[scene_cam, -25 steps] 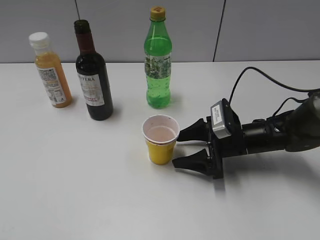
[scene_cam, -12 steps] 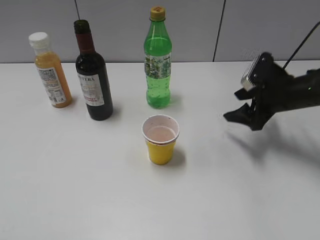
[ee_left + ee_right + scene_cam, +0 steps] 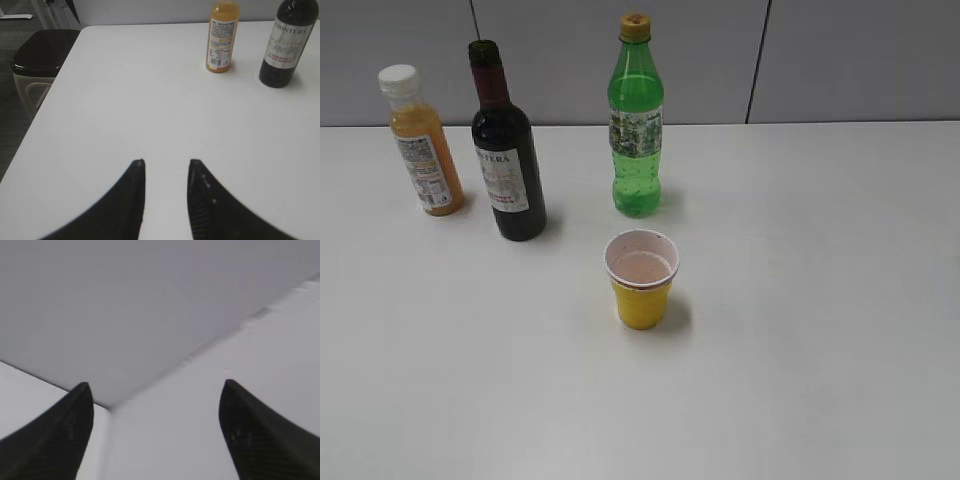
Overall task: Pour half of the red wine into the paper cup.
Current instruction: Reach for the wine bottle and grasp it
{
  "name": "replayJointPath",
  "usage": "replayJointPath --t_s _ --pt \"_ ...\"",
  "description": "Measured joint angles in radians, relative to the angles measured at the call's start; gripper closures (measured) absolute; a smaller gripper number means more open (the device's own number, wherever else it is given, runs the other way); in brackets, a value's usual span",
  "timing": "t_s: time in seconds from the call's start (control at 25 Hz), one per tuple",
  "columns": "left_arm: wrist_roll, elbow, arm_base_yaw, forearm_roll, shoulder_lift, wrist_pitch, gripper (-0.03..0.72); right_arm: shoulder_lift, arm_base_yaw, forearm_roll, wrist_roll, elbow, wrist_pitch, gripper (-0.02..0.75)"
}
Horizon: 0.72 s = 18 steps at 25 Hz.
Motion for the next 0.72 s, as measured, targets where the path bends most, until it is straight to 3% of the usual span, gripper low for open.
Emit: replayJointPath --t_s 0.2,0.36,0.44,0.52,0.68,0.72 --pt "0.0 0.0 0.0 0.0 0.0 0.0 0.459 -0.171 -0.002 0.15 -0.455 0.001 0.476 0.145" --pt "0.0 0.0 0.0 0.0 0.0 0.0 0.459 -0.288 -0.002 0.367 -0.702 0.001 0.712 0.146" --pt "0.0 0.0 0.0 0.0 0.0 0.0 0.459 -0.348 -0.002 0.536 -0.813 0.001 0.858 0.146" --pt "0.0 0.0 0.0 0.0 0.0 0.0 0.459 -0.423 -0.002 0.777 -0.869 0.002 0.991 0.146" --pt "0.0 0.0 0.0 0.0 0.0 0.0 0.459 -0.637 -0.003 1.31 -0.961 0.057 1.018 0.146" --pt "0.0 0.0 0.0 0.0 0.0 0.0 0.459 -0.692 -0.003 1.4 -0.974 0.081 1.008 0.146"
